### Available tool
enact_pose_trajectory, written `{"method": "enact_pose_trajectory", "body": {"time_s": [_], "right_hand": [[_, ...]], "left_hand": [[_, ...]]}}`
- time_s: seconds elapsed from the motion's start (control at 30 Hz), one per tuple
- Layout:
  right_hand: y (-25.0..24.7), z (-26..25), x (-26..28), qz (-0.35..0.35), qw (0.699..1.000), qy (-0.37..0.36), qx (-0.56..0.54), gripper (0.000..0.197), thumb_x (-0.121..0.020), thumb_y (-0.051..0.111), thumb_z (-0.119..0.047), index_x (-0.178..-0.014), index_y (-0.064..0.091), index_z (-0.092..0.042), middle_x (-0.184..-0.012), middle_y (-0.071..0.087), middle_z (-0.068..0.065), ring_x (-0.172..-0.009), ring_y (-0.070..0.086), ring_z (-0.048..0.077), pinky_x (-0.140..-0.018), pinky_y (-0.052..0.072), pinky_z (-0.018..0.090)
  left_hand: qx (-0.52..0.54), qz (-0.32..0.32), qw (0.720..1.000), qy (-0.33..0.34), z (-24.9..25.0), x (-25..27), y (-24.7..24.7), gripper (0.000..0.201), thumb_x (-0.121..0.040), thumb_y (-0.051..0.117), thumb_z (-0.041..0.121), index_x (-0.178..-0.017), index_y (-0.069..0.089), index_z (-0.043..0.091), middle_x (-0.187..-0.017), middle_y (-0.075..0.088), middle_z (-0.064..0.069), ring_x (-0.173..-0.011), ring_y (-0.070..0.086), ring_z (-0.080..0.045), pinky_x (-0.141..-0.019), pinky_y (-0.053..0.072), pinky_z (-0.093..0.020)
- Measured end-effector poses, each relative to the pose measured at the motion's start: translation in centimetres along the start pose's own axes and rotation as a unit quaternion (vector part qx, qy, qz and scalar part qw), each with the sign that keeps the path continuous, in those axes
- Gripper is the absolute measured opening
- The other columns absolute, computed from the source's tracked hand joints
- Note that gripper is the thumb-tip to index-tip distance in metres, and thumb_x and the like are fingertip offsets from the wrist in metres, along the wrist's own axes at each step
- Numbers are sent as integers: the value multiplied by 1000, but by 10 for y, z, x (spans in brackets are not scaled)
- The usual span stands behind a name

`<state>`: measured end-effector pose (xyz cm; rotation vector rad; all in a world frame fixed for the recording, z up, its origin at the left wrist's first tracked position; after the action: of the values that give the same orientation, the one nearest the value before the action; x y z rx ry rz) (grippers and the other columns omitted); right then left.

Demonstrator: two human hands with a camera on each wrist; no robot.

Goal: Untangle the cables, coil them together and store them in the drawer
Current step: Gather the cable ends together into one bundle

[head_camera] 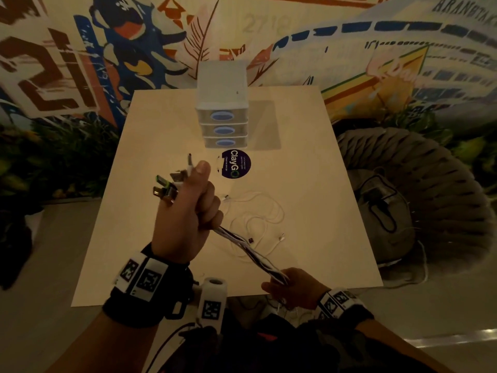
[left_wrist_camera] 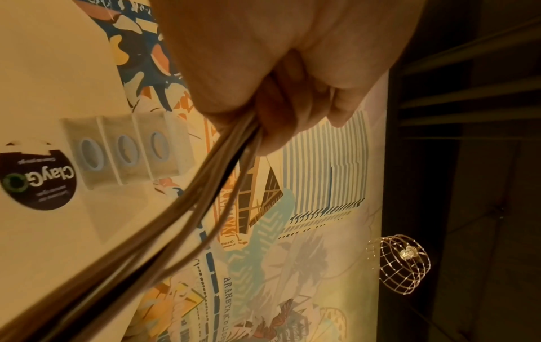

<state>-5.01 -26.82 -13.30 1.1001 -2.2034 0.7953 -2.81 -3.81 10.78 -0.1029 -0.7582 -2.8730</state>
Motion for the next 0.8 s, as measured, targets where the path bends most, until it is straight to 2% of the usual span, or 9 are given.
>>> {"method": "enact_pose_trajectory", "body": {"time_s": [0.13,0.27,0.33,0.43,0.5,0.57,0.63,0.7,0.8], "right_hand": [[-15,0,13,62,980,-62,180,51,-95,50,-65,-62,59,-27,-71,67,-2,-67,61,7,-70,47,27],[-15,24,14,93,991,-33,89,46,-96,56,-56,-64,61,-24,-66,66,-5,-62,61,4,-67,47,22],[-9,36,10,73,997,-3,34,59,-84,59,-73,-70,67,-16,-71,70,2,-69,68,12,-74,53,32],[7,39,2,19,997,18,78,108,-56,40,-103,-102,73,-11,-101,73,11,-96,69,23,-87,52,36],[17,33,-3,-30,989,50,137,74,-83,46,-83,-104,72,-16,-112,71,10,-104,67,23,-90,51,32],[22,29,-2,-47,981,61,177,35,-99,49,-58,-83,64,-30,-105,71,6,-98,66,21,-83,50,29],[25,30,-3,-57,975,44,209,33,-94,54,-59,-75,60,-33,-93,67,-3,-91,66,18,-80,49,29],[21,29,-2,-71,966,6,249,23,-92,64,-53,-84,67,-31,-93,68,-3,-97,67,19,-80,46,26],[7,18,11,-80,967,-38,237,10,-87,76,-38,-91,68,-41,-91,63,-24,-99,59,1,-76,38,7]], "left_hand": [[24,20,999,39,20,-4,-7,46,-104,42,32,-59,32,25,-54,14,4,-44,7,-11,-42,11,-24],[20,36,998,37,20,-9,-14,45,-98,49,38,-59,28,25,-53,14,5,-44,7,-11,-41,13,-22],[19,31,999,30,17,-10,-12,45,-92,55,42,-60,28,25,-53,14,5,-44,8,-11,-41,14,-21],[14,18,999,26,14,-10,-9,47,-90,56,44,-63,24,23,-53,15,4,-44,8,-10,-41,15,-20],[19,9,1000,21,13,-9,-7,47,-89,56,44,-64,24,22,-53,14,4,-44,7,-11,-41,15,-21],[28,1,1000,5,9,-7,-3,47,-86,58,44,-64,23,22,-53,13,3,-45,6,-12,-41,14,-22],[30,-6,999,-19,2,-4,0,48,-84,59,44,-64,22,22,-54,12,3,-45,6,-12,-41,13,-23],[23,-17,999,-38,-3,-2,3,48,-83,62,41,-65,22,22,-53,13,3,-44,7,-12,-42,11,-25],[2,-38,998,-48,-9,1,3,47,-82,66,29,-67,22,21,-52,18,5,-41,15,-8,-40,15,-22]]}}
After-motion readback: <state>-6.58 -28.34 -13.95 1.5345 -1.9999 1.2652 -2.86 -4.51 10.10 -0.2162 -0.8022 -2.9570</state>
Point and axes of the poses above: each hand's wrist, its own x-axis away from the middle knuckle, its own y-axis out of the palm, z = x × y, the point moved 5 cm from there along -x, towards the middle knuckle
